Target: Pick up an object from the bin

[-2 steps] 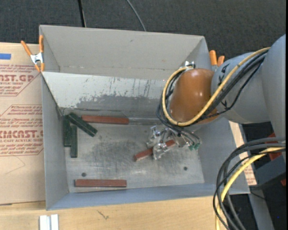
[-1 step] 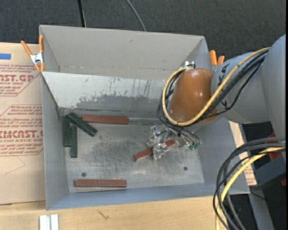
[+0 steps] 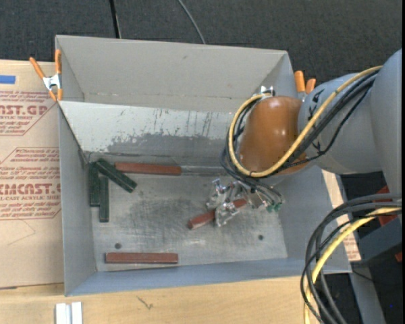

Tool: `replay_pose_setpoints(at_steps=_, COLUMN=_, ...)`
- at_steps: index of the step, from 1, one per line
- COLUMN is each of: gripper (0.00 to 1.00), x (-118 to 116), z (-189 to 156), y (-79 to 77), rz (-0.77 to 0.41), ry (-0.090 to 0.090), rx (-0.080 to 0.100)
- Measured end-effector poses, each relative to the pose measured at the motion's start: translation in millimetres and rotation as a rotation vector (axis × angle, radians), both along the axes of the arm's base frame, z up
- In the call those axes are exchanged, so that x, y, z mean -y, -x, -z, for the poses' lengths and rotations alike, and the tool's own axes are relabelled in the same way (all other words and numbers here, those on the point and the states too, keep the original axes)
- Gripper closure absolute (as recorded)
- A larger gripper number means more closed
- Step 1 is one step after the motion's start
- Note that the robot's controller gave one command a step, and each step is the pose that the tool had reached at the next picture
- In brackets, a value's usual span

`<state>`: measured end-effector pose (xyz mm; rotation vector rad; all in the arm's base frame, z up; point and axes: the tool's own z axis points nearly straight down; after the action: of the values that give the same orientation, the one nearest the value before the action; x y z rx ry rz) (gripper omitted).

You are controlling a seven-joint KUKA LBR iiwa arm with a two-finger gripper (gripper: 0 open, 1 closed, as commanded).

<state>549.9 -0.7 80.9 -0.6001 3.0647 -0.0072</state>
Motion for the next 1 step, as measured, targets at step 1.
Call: replay_pose_setpoints(at_steps=1, gripper=1.0, x=-1.1, z=-16.5, y=5.6, rz=-0.001, ry=-0.001, rx=-0.021)
